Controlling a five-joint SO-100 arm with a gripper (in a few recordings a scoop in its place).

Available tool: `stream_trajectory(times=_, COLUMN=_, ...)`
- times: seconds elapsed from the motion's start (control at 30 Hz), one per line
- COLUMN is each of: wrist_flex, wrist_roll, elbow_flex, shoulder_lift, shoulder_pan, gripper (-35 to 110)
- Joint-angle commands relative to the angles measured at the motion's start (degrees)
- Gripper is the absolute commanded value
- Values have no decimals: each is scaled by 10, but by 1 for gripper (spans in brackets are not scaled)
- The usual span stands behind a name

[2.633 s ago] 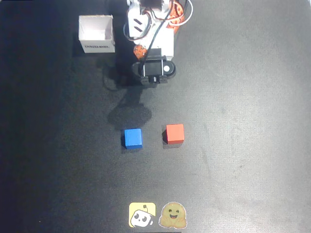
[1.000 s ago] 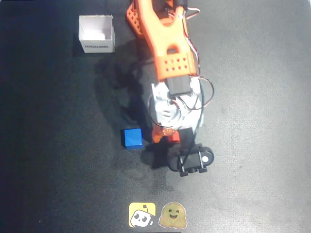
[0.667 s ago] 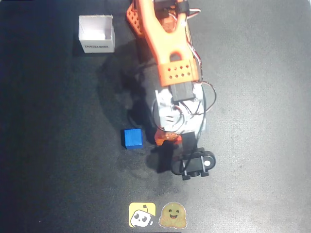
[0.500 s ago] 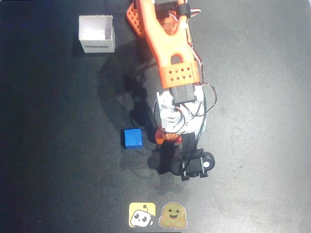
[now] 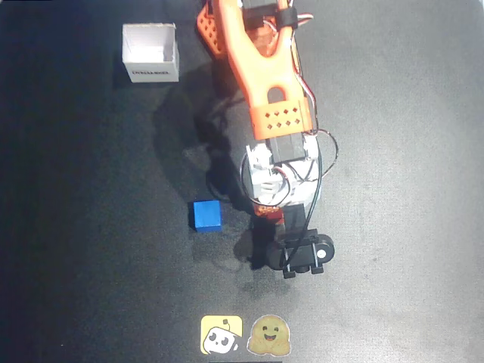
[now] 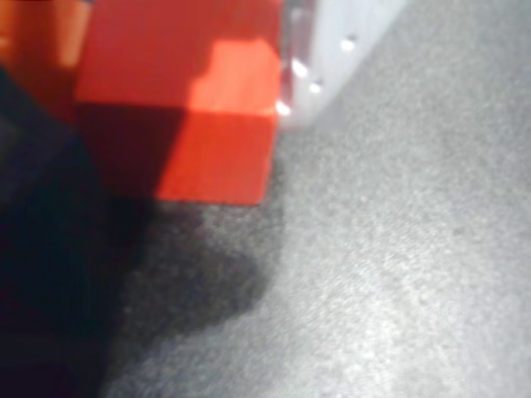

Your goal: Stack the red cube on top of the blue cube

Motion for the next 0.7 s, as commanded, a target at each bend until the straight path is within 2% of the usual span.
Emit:
stream_trajectory(times=0.0, wrist_flex=-5, wrist_roll=5, elbow_flex=-2, shoulder_lift=6, shoulder_pan=1, gripper=0)
stream_trajectory(times=0.23, wrist_flex=24, wrist_roll=21, elbow_flex=-2, shoulder_lift=59, shoulder_pan=25, gripper=0)
stream_trajectory(times=0.5, wrist_flex=147, wrist_roll=-22, elbow_flex=-67, shoulder_lift=118, shoulder_pan=120, gripper=0)
stream_trajectory(times=0.67, wrist_flex=170, wrist_roll=-38, elbow_flex=-69, shoulder_lift=142, shoulder_pan=163, gripper=0)
